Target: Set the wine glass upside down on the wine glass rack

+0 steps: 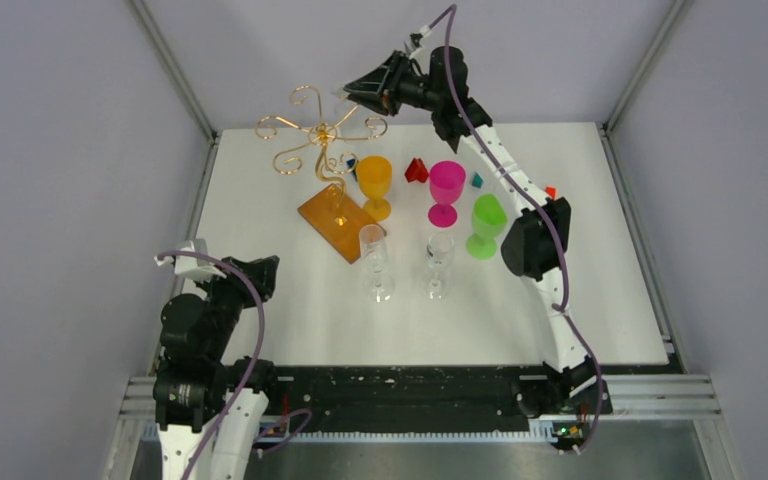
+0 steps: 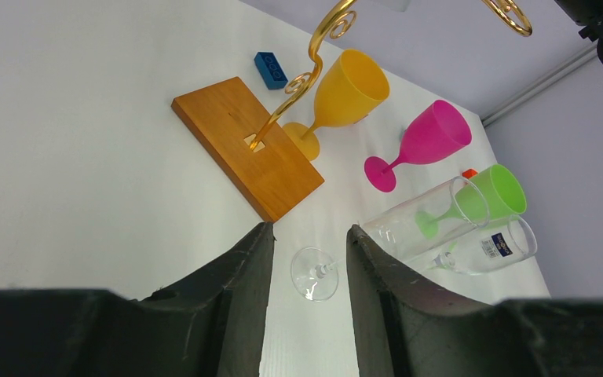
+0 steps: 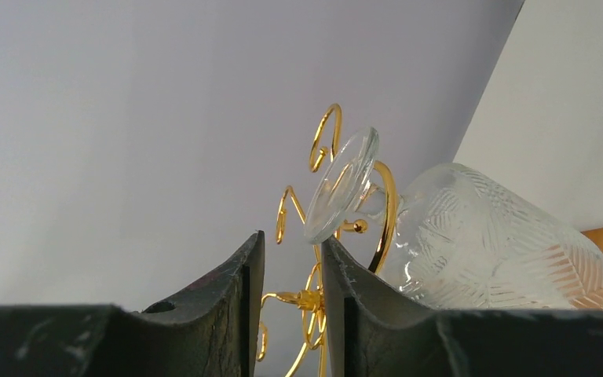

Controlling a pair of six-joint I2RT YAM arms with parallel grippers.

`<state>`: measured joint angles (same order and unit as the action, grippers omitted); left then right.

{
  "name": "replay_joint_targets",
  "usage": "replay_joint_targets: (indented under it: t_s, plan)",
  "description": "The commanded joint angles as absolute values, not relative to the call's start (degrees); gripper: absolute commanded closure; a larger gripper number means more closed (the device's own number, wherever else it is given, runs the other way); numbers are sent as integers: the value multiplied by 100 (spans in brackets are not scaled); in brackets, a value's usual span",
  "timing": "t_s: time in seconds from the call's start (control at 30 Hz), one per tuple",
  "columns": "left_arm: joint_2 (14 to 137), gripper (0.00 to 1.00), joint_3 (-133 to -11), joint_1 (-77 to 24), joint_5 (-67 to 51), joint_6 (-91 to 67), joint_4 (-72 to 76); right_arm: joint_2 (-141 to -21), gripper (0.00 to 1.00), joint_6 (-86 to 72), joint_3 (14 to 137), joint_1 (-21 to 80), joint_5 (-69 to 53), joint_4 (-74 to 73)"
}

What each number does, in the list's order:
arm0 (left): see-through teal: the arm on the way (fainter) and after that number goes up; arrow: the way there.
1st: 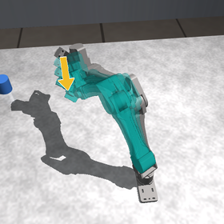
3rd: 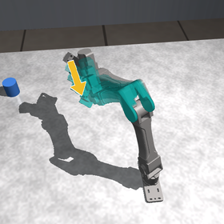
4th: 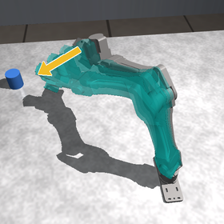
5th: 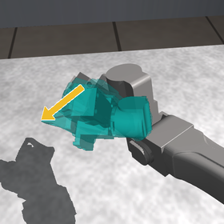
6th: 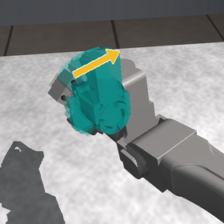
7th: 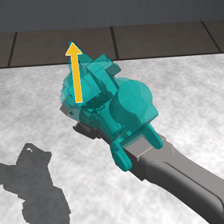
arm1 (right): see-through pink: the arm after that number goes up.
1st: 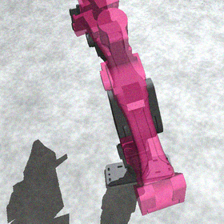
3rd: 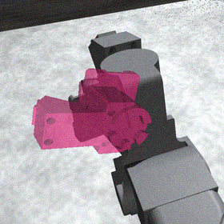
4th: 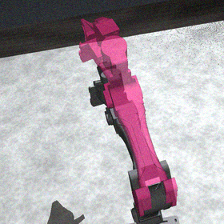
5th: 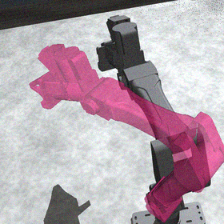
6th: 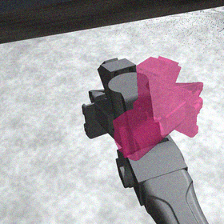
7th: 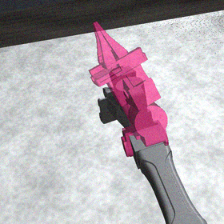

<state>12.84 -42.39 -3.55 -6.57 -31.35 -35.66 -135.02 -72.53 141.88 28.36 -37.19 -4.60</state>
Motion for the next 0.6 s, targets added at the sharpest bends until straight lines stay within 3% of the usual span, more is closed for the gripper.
replay_joint_targets:
  t_s: [0.0, 0.57]
  plan:
    - [1224, 55, -4237, -378, -651, -3085, -3419, -13372, 68, -7365, 14391, 2857, -3899, 123]
    - [1230, 55, -4221, -378, -642, -3110, -3429, -13387, 67, -7518, 14338, 2865, -4271, 333]
